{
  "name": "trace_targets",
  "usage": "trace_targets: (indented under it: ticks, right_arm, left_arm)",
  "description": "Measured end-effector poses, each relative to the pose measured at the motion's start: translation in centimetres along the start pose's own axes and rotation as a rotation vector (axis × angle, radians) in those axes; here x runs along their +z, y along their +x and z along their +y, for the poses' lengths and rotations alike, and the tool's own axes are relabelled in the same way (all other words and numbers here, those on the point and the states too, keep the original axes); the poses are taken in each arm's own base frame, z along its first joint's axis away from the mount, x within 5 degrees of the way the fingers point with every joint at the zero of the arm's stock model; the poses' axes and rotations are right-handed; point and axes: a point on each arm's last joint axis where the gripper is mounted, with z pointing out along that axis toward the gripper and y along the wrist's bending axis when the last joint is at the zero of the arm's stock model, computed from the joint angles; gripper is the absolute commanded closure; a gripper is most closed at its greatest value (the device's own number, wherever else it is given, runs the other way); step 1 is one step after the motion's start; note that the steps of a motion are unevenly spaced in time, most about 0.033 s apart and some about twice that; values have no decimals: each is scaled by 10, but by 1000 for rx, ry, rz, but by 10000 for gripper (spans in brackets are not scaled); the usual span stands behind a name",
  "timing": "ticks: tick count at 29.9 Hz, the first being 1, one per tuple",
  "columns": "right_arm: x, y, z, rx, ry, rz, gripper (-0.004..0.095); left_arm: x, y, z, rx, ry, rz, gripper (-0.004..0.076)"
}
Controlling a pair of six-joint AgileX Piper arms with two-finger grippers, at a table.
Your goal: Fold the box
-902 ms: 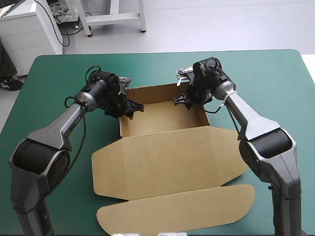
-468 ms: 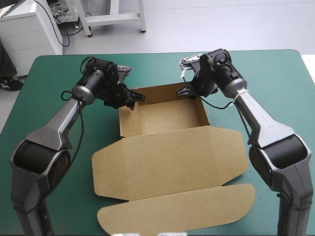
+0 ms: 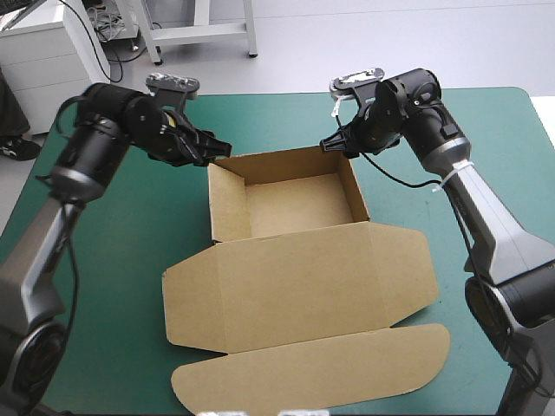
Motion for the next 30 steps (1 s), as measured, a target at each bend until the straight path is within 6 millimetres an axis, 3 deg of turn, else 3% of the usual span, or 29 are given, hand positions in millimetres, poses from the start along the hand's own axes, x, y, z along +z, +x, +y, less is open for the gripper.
trace_targets:
  ticks: [1, 4, 5, 9, 12, 17, 25, 30]
  right_arm:
    - [0, 0, 0, 0, 0, -1, 410]
    - [-1, 0, 0, 2, -4, -1, 410]
    - [-1, 0, 0, 2, -5, -1, 410]
    - [-1, 0, 0, 2, -3, -1, 410]
    - [1, 0, 0, 1, -2, 2, 410]
    - [19, 0, 1, 0, -1, 39, 410]
    - [69, 5, 2, -8, 12, 141, 410]
    - [104, 11, 3, -30, 19, 212, 413]
  left_arm:
    - [-19, 2, 0, 19, 5, -42, 402]
    - [-71, 12, 0, 97, 15, -158, 669]
    - [-86, 16, 0, 122, 15, -191, 725]
    - [-145, 43, 2, 226, 8, -319, 731]
    - [-167, 74, 6, 251, 4, -345, 731]
    - [-163, 131, 13, 267, 2, -281, 731]
    - [-119, 233, 26, 264, 1, -263, 731]
    - [-87, 285, 32, 261, 1, -277, 731]
